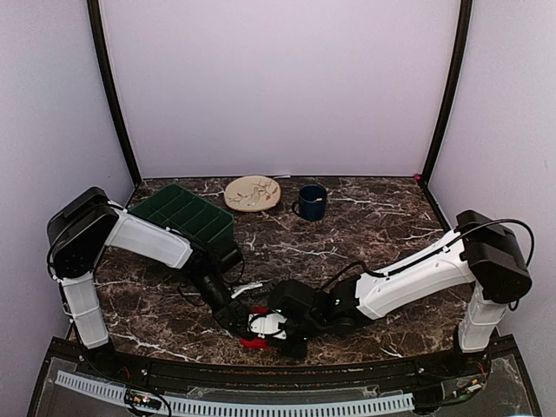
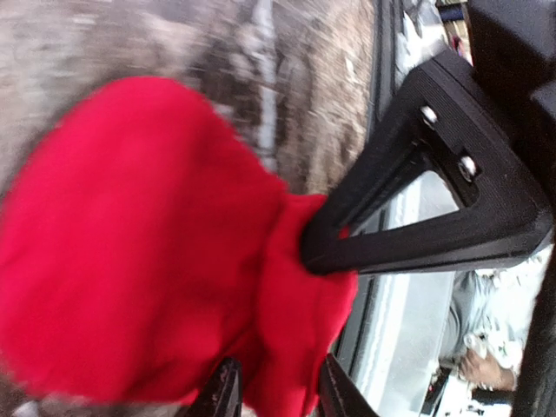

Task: Roll the socks
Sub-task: Roll the sock at the center of the board.

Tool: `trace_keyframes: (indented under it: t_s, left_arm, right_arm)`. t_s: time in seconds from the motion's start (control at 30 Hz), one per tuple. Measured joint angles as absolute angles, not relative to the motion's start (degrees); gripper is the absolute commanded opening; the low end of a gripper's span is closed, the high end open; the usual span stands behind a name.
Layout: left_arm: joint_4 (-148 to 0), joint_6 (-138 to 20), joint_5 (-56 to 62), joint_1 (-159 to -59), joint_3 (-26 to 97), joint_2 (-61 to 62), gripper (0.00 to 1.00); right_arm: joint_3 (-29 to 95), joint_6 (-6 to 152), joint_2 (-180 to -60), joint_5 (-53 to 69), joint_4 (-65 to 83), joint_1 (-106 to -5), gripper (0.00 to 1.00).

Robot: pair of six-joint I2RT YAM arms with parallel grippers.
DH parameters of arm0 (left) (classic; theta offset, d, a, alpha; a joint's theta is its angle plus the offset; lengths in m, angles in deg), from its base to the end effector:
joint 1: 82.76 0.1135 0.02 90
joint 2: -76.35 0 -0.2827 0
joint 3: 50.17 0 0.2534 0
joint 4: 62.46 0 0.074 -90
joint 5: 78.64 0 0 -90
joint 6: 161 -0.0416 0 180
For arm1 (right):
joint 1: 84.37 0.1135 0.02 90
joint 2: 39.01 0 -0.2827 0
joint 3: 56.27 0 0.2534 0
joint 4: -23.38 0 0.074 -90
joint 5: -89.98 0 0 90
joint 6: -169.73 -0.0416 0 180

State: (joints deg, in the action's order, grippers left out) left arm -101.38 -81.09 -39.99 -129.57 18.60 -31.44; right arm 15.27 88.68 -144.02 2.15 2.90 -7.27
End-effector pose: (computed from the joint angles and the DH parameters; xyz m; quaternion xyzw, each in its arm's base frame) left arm 0.1982 -0.2586 0.1254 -0.4670 -0.7664 0.4388 0.0459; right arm 0.0816 0.3636 0.1534 -0.6530 0.6911 0.1883 0.2462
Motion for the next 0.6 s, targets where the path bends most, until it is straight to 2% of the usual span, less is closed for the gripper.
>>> trace_keyframes:
  t_s: [0.6]
  left_arm:
    - [-97.2, -77.4, -33.4, -123.8, 16.9, -26.1, 0.32]
  right_arm:
    - [15.6, 83.5, -144.0, 4.4, 2.1, -9.5, 0.00]
